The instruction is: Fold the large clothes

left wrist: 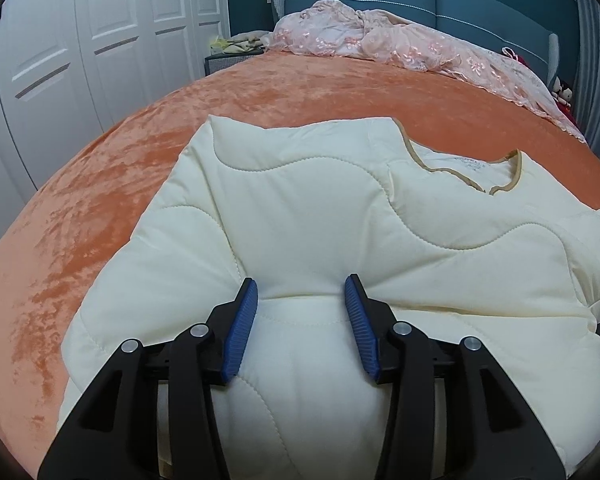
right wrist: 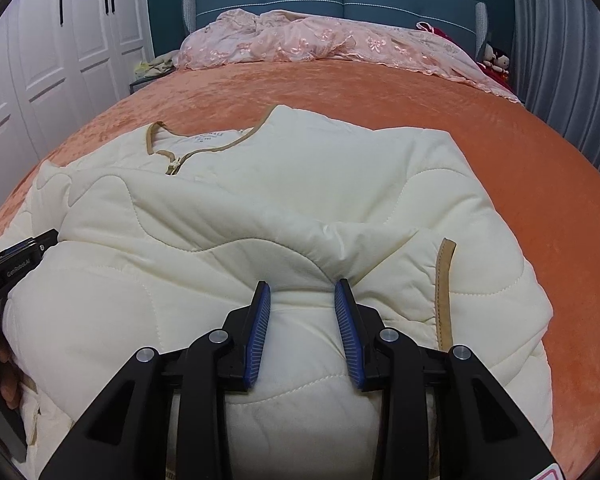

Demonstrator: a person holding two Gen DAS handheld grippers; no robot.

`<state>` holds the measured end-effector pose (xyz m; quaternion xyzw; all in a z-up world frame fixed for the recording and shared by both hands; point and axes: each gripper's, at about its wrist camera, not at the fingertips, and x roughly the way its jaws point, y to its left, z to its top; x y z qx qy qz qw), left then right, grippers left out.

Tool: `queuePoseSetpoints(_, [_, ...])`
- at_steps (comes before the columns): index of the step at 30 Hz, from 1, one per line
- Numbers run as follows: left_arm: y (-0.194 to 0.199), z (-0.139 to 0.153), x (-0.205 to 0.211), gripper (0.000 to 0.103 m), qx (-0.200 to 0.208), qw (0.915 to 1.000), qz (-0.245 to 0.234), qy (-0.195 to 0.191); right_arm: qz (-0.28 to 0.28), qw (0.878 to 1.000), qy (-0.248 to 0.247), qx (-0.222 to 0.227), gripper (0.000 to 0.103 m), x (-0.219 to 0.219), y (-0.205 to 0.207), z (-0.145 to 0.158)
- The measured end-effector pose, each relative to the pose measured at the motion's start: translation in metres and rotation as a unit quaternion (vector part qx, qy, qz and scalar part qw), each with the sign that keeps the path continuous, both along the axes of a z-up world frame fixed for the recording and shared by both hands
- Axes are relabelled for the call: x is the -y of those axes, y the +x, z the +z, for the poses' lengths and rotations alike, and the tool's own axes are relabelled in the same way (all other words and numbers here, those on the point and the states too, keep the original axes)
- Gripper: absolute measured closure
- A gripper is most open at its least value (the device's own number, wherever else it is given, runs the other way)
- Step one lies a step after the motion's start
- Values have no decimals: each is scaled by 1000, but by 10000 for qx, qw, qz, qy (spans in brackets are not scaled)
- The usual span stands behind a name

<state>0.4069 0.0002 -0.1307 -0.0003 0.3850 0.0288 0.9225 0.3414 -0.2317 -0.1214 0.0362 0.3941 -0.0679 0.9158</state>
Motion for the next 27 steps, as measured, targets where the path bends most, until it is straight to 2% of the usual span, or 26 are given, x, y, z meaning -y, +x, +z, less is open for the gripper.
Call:
queuePoseSetpoints(6, [-1, -3, 2, 59, 72, 10000, 27, 56, 8, 9998, 183, 68, 69, 6, -1, -2])
queuePoseSetpoints(17, [-2, -7, 4, 59, 161, 9998, 50, 139, 13, 9996, 235, 141, 69, 8, -2, -2])
queuePoseSetpoints(24, [1, 2, 1, 58, -33, 9999, 12, 132, 31, 9992, 385, 44, 69, 12, 2, 3])
queuePoseSetpoints(25, [-1, 8, -2, 56, -160, 9998, -50, 61, 57, 9989, 472, -51, 68, 13, 1, 8])
queuePoseSetpoints(27, [-16, 28, -16, 40, -467, 9986, -159, -174, 67, 9967, 727, -341, 66, 22, -14, 30])
